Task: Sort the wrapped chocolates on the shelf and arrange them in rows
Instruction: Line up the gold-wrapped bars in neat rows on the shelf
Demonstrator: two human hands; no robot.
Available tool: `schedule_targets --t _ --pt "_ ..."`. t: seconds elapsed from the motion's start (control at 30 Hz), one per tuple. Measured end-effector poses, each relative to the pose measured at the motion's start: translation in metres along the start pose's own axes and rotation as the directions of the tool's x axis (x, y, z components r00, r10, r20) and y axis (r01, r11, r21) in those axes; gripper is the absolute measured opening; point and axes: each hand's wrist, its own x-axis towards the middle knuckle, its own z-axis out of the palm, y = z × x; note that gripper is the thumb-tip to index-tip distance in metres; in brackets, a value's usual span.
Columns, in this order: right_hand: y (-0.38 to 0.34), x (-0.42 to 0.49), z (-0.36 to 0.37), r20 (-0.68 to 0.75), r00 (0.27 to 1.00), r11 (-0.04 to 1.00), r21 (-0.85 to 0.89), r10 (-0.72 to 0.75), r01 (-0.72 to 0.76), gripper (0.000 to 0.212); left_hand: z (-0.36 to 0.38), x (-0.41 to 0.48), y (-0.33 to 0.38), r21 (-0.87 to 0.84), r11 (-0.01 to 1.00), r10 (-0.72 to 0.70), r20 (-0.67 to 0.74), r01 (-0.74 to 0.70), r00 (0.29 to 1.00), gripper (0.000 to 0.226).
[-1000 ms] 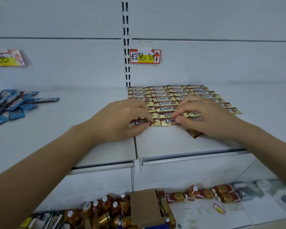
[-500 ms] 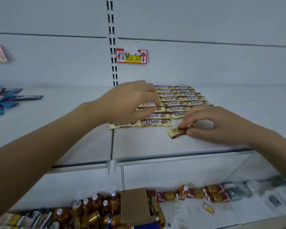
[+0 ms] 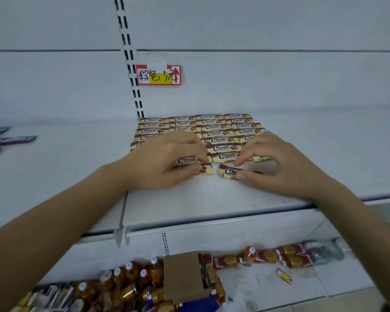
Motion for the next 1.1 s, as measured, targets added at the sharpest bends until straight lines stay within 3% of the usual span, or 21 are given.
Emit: schedule_targets --t 0.3,0.7,0.9,1.03,1.1 --pt "0.006 0.002 0.005 0.015 0.999 0.996 -0.081 0.036 -0.034 0.031 0.004 0.003 0.002 -0.030 0.999 -0.012 0.067 0.014 0.998 0.025" --pt "0.006 0.002 0.007 0.056 0.993 0.988 -0.110 -0.101 0.107 0.030 0.003 0.001 0.005 -0.037 0.998 -0.048 0.023 0.049 0.999 0.031" --pt "0.010 0.002 0.005 -0.075 0.997 0.995 -0.088 0.034 -0.040 0.036 0.003 0.000 0.004 0.019 0.996 -0.092 0.007 0.092 0.996 0.033" --pt "0.012 0.003 0.008 0.024 0.998 0.984 -0.173 0.052 -0.047 0.040 0.005 -0.001 0.003 0.051 0.988 -0.148 0.045 0.146 0.988 0.039" --pt "0.011 0.003 0.007 -0.010 0.998 0.986 -0.158 0.056 -0.057 0.040 0.005 -0.001 0.002 0.049 0.987 -0.153 0.053 0.151 0.987 0.040"
